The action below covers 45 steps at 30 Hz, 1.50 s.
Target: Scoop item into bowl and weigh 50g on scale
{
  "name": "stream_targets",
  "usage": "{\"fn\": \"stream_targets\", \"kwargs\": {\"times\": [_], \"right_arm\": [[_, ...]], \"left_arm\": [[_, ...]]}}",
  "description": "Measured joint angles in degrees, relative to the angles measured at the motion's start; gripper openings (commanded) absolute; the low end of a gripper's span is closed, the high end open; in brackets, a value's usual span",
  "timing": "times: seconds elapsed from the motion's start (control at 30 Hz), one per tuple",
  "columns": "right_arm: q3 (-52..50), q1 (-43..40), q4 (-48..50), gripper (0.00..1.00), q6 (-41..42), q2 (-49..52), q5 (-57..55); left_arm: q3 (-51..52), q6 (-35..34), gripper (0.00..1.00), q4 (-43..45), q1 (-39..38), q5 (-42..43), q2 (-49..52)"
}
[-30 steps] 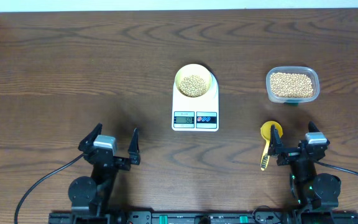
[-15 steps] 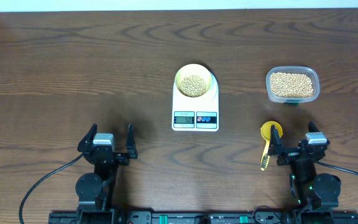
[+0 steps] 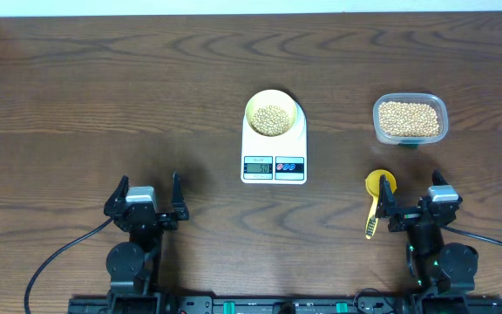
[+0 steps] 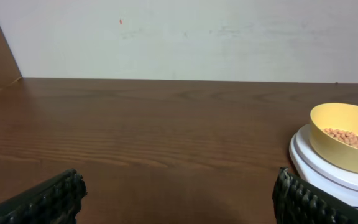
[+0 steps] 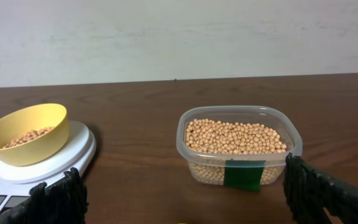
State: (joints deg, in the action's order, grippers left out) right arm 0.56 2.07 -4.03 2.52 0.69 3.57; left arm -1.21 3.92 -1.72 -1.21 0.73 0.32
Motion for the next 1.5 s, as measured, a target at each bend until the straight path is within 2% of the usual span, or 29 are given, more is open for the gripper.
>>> {"fn": "stream_targets", "kwargs": {"times": [0.37, 1.5], "right_arm": [[0.0, 0.0, 0.0, 0.99, 0.0, 0.0, 0.0], [0.0, 0.0, 0.0, 0.99, 0.0, 0.0, 0.0]], "left_arm": [[0.0, 3.63, 0.98, -0.11, 0.0, 1.07, 0.0], [0.0, 3.76, 0.98, -0.13, 0.0, 1.73, 0.37]]}}
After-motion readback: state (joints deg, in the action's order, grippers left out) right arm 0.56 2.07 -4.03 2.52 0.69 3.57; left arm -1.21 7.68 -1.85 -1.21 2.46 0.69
